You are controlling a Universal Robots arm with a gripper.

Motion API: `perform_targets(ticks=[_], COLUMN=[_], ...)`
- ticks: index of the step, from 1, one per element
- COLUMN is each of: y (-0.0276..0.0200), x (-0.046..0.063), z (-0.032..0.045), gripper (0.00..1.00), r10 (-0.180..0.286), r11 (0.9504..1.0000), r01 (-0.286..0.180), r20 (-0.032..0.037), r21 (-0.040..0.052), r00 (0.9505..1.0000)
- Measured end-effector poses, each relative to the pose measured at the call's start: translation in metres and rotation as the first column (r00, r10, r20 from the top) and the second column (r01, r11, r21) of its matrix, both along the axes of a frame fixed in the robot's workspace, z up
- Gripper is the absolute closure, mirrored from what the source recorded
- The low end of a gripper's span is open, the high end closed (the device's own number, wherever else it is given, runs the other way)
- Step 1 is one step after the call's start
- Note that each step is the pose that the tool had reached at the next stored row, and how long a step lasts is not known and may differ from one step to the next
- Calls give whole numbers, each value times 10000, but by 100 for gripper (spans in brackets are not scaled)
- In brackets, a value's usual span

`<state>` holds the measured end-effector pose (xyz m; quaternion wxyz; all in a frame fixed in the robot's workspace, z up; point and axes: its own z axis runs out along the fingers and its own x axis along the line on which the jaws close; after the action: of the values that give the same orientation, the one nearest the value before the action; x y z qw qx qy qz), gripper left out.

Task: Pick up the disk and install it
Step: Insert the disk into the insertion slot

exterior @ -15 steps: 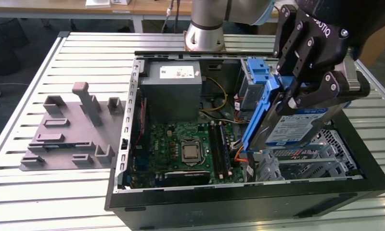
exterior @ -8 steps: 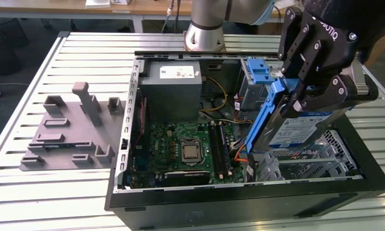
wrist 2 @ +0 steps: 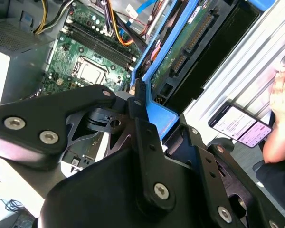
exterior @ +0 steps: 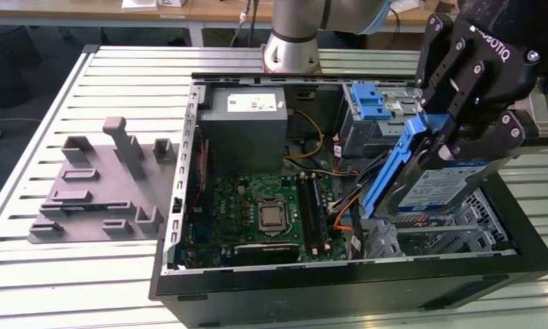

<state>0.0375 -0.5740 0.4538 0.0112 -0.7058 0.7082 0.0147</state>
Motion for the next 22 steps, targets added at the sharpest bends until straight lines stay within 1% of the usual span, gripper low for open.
perform_targets(ticks=[4, 10, 20, 22], y=[-1, -1, -1, -1], x=[36, 102, 155, 196], z=[-9, -17, -28, -49], gripper=[64, 64, 64, 64], r10=[120, 131, 130, 131], r11=[9999, 9999, 9999, 9999], r01=[-120, -131, -130, -131], r20=[0, -1, -1, -1], r21=[18, 23, 28, 28], r00=[9999, 9999, 9999, 9999])
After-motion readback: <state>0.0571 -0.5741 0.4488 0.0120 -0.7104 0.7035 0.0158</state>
